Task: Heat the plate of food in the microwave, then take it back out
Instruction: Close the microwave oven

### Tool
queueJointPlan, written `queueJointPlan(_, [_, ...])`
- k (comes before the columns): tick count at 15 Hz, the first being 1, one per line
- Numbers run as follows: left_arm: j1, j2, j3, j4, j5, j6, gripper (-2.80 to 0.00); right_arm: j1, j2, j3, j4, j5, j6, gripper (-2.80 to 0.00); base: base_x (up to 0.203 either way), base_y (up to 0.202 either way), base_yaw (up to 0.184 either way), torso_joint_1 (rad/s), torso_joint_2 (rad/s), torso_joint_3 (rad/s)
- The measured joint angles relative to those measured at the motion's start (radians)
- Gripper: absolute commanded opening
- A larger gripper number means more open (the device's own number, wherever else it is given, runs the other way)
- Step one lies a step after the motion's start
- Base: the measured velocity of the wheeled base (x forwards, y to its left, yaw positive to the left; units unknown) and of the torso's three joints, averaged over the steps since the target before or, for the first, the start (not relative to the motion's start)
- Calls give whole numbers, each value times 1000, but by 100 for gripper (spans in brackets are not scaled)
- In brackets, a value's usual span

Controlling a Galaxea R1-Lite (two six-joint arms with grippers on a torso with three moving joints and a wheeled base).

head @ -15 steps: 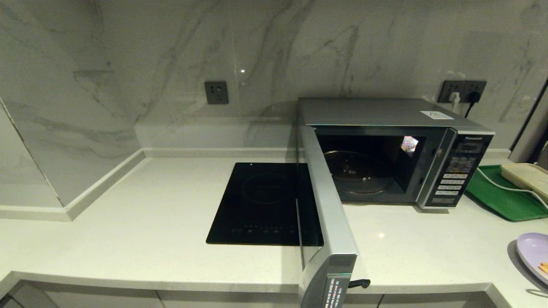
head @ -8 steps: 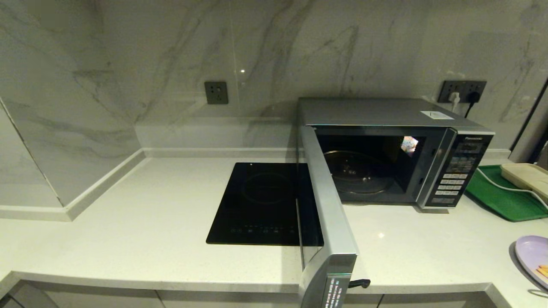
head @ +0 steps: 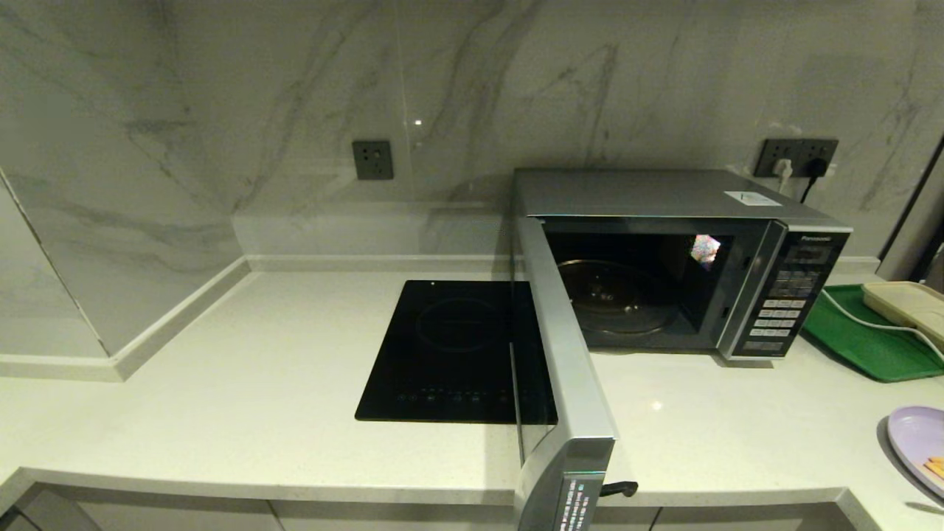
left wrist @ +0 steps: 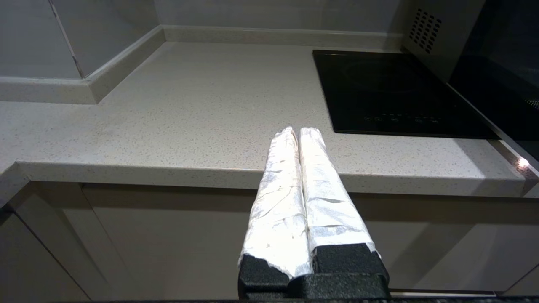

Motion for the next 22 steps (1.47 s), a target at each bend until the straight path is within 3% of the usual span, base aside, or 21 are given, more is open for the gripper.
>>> queueJointPlan(2, [0, 0, 0, 0, 0, 0, -280, 1, -91, 35, 13, 44, -21, 0, 0, 0, 0, 0, 0, 0])
queueJointPlan(6, [0, 0, 0, 0, 0, 0, -280, 42, -376, 149, 153, 211, -171, 0, 0, 0, 0, 0, 0, 0])
queueJointPlan(8, [0, 0, 0, 0, 0, 0, -280, 113, -540, 155, 312, 294, -260, -280, 0, 0, 0, 0, 0, 0])
queueJointPlan(11, [0, 0, 0, 0, 0, 0, -280, 289, -719, 27, 591, 342, -380, -280, 0, 0, 0, 0, 0, 0])
queueJointPlan(15, [0, 0, 0, 0, 0, 0, -280, 563, -837, -203, 898, 342, -406, -280, 0, 0, 0, 0, 0, 0])
queueJointPlan(18, [0, 0, 0, 0, 0, 0, -280, 778, -855, -333, 1020, 284, -408, -280, 0, 0, 0, 0, 0, 0])
queueJointPlan(22, [0, 0, 0, 0, 0, 0, -280, 1036, -804, -476, 1051, 174, -403, -280, 0, 0, 0, 0, 0, 0])
